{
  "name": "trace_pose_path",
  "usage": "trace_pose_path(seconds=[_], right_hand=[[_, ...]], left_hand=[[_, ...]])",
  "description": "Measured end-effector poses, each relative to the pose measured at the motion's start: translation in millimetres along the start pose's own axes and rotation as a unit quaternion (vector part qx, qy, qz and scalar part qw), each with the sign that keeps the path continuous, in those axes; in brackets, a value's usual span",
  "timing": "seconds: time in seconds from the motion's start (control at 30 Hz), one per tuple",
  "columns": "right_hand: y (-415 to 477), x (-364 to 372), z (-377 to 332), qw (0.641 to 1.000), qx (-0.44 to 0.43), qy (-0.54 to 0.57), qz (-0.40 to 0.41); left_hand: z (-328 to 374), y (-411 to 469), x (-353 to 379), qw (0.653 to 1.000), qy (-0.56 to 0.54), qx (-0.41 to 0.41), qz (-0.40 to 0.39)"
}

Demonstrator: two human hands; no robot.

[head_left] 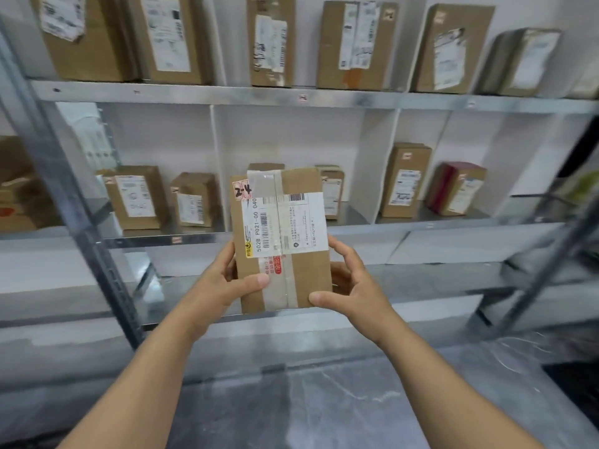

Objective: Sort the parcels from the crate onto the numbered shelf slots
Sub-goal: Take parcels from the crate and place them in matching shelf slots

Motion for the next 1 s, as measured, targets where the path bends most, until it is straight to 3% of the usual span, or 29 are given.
trace_pose_path(seconds=[0.27, 0.53, 0.77, 1.0], right_hand=[[-36.9, -89.4, 16.5, 0.995, 0.012, -0.019, 0.1], [-78.2, -231.4, 43.5, 0.979, 0.028, -0.03, 0.201], [-116.7, -376.3, 72.1, 0.956, 0.047, -0.057, 0.284], [-146.6, -492.7, 92.2, 0.937, 0.05, -0.078, 0.337]], left_hand=[[-4.7, 44.6, 94.4, 0.995, -0.003, 0.016, -0.1], [-3.2, 107.4, 237.8, 0.977, 0.066, 0.046, -0.197], [-20.7, 165.0, 375.0, 0.962, 0.136, 0.063, -0.227], [-27.0, 213.1, 480.7, 0.933, 0.235, 0.158, -0.22]])
Point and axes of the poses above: each hand's wrist, its own y-axis towards the middle knuckle, its own x-axis out of the palm, z = x × y, the point moved 6 cm from there along y, towards the middle knuckle, and after that the axes turned 6 degrees about -y, right-handed, at the moved point
